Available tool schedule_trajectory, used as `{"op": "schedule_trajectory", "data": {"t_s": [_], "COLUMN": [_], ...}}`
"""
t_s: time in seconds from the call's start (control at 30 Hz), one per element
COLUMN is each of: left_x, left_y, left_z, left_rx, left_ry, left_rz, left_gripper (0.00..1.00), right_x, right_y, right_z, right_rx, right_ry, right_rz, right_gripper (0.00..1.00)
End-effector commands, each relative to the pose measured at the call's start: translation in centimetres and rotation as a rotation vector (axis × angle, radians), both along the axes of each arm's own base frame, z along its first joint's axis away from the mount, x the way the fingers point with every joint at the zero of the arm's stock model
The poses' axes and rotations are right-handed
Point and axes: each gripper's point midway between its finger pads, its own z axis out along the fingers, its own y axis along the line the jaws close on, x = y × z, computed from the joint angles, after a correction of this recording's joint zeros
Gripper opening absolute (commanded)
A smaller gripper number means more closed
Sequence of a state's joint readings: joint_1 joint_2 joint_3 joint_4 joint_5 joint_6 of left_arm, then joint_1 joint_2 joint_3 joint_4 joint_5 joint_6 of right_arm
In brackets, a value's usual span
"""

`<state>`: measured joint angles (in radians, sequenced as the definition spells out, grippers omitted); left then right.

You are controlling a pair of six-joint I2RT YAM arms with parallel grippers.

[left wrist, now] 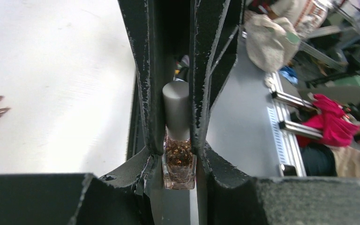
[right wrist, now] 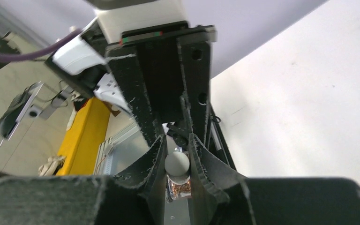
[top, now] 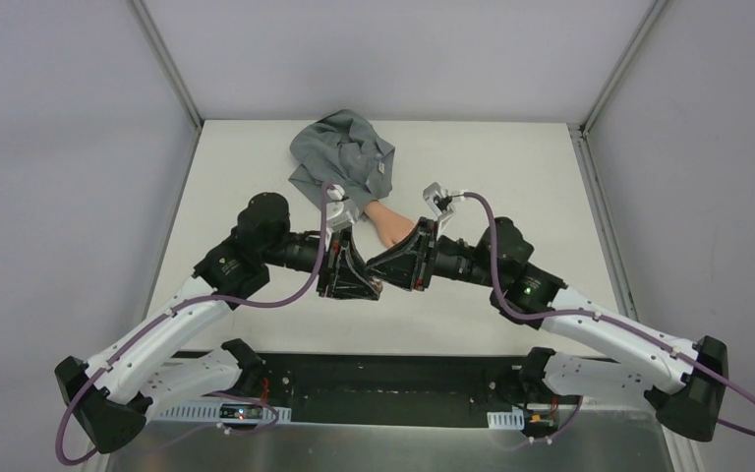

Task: Paint the nails
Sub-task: Screw the nail polish bottle.

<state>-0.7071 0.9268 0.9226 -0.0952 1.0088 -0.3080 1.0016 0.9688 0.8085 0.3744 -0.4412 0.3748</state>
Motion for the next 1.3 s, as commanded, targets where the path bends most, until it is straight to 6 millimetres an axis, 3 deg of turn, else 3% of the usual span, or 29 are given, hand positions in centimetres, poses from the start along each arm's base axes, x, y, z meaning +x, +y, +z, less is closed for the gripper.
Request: {"op": "schedule_trajectory", "data": {"t_s": [0.0, 0.4, 0.6, 0.83, 1.1, 1.27], "left_x": [4.0, 8.8, 9.2, 8.9, 7.4, 7.4], "left_y": [0.4, 2.9, 2.9, 2.8, 2.2, 2.1], "left_z": [1.4, 0.5, 0.1, 0.1, 0.7, 0.6], "left_rx": [-0.038, -0.007, 0.01, 0.014, -0.005, -0.002], "left_ry": [-0.114, -0.118, -0.111, -0.124, -0.139, -0.141], "left_rz": [0.229, 0.53, 0.537, 0.511, 0.413, 0.408], "left_gripper": [0.0, 0.0, 0.0, 0.0, 0.0, 0.0], "right_x": [1.1, 3.3, 3.2, 3.7, 4.6, 4.9], "right_y": [0.5, 3.4, 5.7, 5.7, 1.8, -1.1], "right_z": [-2.4, -6.8, -6.5, -5.7, -1.6, 0.1], "right_rx": [-0.124, -0.285, -0.308, -0.285, -0.185, -0.14], "right_ry": [0.147, 0.323, 0.327, 0.344, 0.228, 0.184], "right_rz": [-0.102, -0.366, -0.42, -0.473, -0.546, -0.586], "right_gripper": [0.0, 0.0, 0.0, 0.0, 0.52, 0.67]}}
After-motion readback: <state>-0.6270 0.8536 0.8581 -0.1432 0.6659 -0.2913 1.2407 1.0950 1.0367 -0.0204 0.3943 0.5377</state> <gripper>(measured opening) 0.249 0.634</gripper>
